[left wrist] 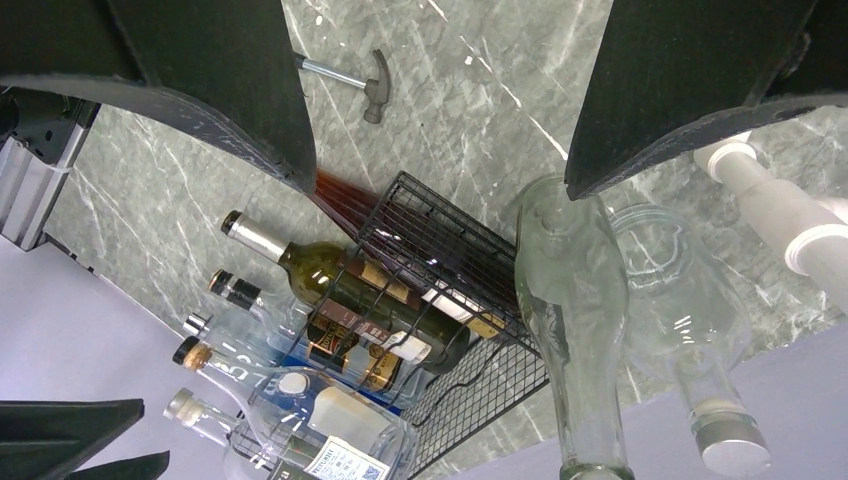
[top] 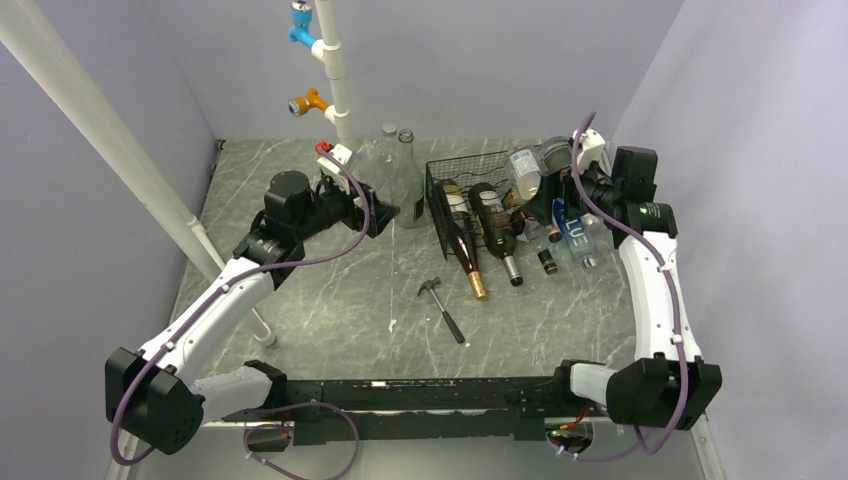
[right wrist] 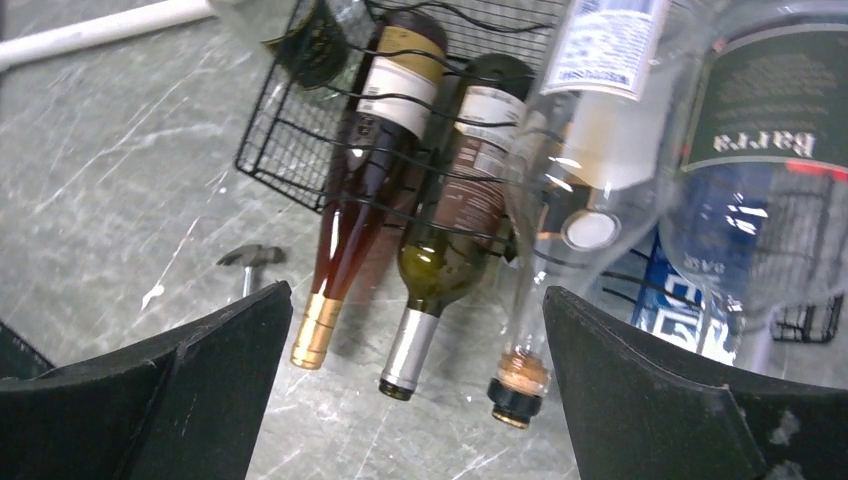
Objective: Take the wine bottle off the wine rack
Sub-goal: Pick up the wine bottle from the wine rack.
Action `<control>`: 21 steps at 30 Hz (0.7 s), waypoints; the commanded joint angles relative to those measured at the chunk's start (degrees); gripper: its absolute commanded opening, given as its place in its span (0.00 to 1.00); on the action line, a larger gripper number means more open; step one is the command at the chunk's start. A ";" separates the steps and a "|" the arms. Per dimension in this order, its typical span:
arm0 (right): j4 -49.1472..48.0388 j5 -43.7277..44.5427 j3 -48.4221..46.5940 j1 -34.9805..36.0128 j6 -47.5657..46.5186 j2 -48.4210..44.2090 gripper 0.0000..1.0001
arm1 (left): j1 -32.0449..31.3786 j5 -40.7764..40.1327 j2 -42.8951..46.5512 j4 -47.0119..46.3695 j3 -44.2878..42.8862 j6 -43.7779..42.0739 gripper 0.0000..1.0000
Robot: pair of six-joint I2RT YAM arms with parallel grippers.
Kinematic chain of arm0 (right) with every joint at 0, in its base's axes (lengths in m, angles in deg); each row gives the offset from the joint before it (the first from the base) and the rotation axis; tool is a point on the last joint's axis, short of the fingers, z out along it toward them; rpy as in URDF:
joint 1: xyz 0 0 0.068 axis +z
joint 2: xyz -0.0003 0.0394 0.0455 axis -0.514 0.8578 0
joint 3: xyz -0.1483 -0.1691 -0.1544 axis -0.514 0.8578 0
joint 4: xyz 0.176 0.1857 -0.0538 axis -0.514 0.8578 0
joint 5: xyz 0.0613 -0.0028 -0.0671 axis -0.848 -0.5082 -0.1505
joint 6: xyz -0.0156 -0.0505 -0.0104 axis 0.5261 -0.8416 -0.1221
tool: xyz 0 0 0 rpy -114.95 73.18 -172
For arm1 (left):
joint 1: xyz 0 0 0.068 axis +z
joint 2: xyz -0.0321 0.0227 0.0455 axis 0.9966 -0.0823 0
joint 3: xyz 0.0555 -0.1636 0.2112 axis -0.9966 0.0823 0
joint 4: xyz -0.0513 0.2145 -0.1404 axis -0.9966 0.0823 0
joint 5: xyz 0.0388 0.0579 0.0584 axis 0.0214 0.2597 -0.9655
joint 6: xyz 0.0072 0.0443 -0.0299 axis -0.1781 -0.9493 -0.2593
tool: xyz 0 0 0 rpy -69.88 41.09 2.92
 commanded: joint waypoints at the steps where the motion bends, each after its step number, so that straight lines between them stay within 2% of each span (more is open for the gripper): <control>1: -6.39 6.78 2.13 -1.77 7.82 -0.89 1.00 | 0.18 -0.87 1.34 -0.82 -1.32 0.49 0.99; 17: -8.68 8.88 5.11 -3.36 10.80 4.90 0.99 | 0.20 -0.75 1.77 -0.88 -1.31 0.21 0.99; 21: -8.73 10.15 5.21 -3.36 10.75 6.64 0.96 | 0.19 -0.75 1.86 -0.83 -1.31 0.15 1.00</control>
